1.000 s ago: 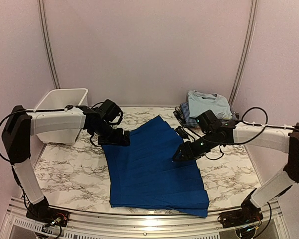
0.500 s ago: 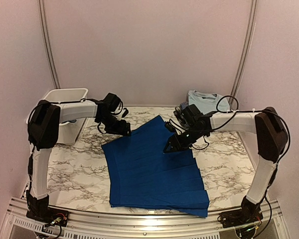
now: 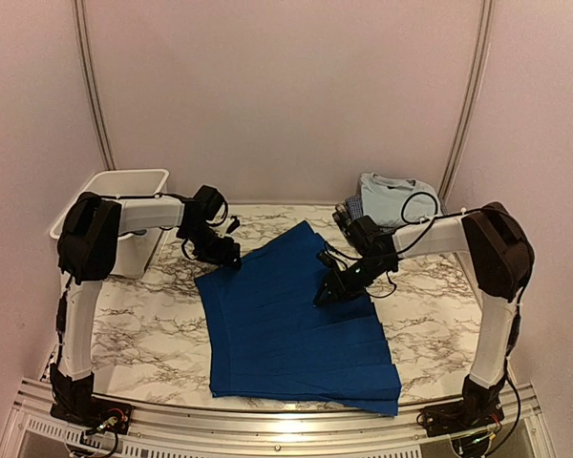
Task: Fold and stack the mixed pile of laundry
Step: Move the flattened skirt to the center of the board.
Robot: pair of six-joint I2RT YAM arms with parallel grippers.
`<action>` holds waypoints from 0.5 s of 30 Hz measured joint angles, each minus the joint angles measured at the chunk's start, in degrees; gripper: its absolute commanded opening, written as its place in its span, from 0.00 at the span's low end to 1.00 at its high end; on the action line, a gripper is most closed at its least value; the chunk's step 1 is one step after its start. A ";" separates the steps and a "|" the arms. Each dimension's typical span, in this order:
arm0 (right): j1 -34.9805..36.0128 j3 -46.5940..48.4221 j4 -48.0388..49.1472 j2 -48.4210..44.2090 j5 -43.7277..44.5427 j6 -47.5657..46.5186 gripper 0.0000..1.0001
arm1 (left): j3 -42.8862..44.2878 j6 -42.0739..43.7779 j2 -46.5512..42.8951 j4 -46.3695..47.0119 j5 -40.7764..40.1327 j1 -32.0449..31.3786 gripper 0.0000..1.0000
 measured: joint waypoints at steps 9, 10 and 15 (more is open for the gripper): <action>-2.47 -0.94 1.18 -0.96 -4.66 -2.05 0.52 | -4.48 5.49 -3.15 -3.98 2.45 2.67 0.45; -2.51 -0.87 0.92 -1.79 -4.70 -2.43 0.52 | -4.52 5.84 -3.17 -4.35 2.58 2.43 0.45; -4.02 5.22 -0.85 -5.03 -4.98 -4.81 0.52 | -1.57 9.31 -1.53 -6.49 1.03 0.17 0.35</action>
